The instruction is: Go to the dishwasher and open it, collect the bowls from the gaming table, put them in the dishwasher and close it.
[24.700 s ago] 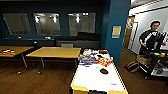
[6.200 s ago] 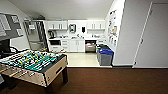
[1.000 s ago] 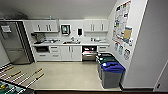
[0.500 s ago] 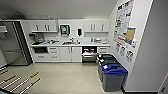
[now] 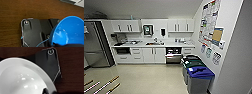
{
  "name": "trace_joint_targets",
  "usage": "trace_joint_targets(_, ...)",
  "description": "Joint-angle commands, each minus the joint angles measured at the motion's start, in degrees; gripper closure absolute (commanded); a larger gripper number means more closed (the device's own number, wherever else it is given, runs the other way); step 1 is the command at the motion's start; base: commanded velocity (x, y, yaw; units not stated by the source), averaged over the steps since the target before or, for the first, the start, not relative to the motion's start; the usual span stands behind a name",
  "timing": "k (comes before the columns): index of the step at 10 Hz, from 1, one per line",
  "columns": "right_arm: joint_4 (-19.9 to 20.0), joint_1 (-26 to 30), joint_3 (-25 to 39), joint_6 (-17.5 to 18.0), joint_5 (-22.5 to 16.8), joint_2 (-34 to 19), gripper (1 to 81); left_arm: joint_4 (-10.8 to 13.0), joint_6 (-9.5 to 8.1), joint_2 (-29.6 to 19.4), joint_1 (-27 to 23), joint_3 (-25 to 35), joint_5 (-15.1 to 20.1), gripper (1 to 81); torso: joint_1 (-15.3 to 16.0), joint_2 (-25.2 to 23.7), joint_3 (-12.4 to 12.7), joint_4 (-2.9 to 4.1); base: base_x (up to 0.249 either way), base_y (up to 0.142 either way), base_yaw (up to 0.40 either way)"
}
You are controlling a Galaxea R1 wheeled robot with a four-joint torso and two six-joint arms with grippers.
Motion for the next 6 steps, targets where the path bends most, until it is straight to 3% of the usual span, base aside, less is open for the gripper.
trace_joint_targets(1,0.0,2.2,0.1,-0.1,-1.8,-0.6,81.1,0.0,0.06,-1.0,-2.3,0.2,1.2,81.1,0.0,0.0,0.0,0.00,0.197,0.000,0.000)
trace_joint_targets(6,0.0,2.5,0.1,-0.1,-1.8,-0.4,81.1,-0.7,-0.03,0.9,-2.4,-1.4,1.3,81.1,0.0,0.0,0.0,0.00,0.197,0.000,0.000)
